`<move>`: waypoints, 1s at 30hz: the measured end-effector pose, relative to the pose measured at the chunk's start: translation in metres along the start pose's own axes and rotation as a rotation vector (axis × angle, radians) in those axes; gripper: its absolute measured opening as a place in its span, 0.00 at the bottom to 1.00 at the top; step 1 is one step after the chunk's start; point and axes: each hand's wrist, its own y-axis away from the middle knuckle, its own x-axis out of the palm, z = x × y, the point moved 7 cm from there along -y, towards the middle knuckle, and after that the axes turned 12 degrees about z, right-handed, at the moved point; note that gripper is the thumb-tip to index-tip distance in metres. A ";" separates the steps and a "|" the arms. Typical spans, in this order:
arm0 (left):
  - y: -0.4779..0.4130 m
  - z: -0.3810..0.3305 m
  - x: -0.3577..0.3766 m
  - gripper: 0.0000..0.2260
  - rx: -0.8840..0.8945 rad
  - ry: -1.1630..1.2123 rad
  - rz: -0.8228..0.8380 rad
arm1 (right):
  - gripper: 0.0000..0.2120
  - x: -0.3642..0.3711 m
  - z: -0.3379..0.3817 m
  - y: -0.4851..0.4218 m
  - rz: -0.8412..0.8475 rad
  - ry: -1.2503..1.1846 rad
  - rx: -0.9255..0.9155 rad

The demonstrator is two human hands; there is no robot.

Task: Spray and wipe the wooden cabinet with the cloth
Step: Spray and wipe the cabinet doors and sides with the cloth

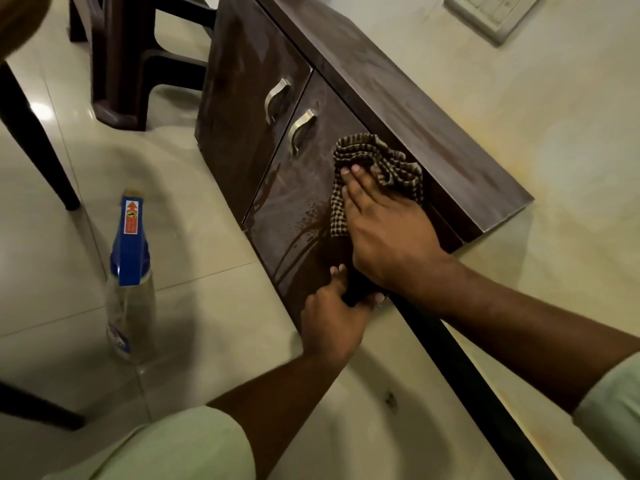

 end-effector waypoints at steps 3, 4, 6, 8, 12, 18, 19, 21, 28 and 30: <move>0.004 -0.002 -0.001 0.17 -0.051 -0.050 -0.009 | 0.30 0.026 0.025 -0.008 0.089 -0.011 -0.103; 0.006 0.002 -0.001 0.14 -0.089 -0.047 -0.005 | 0.28 0.035 0.035 -0.010 0.129 0.005 -0.142; 0.008 0.010 0.004 0.13 -0.133 -0.029 0.027 | 0.27 0.046 0.047 -0.013 0.178 0.055 -0.193; 0.009 0.011 0.007 0.14 -0.128 -0.029 0.033 | 0.28 0.043 0.047 -0.013 0.180 0.088 -0.194; 0.008 0.008 0.010 0.23 -0.055 -0.036 0.023 | 0.30 0.004 0.012 -0.005 0.081 0.035 -0.078; 0.002 0.010 0.009 0.25 -0.038 -0.020 0.051 | 0.32 0.002 0.010 -0.007 0.057 0.028 -0.078; 0.002 0.009 0.007 0.22 -0.047 -0.029 0.048 | 0.32 0.010 0.019 -0.010 0.085 0.043 -0.110; 0.002 0.004 0.003 0.16 -0.059 -0.067 0.025 | 0.30 0.026 0.034 -0.014 0.143 0.069 -0.168; 0.004 -0.008 0.009 0.25 -0.073 0.036 0.022 | 0.32 -0.004 0.003 0.007 0.098 0.028 -0.064; 0.005 -0.009 0.014 0.32 -0.093 0.053 0.039 | 0.32 -0.015 -0.009 0.016 0.058 0.092 -0.071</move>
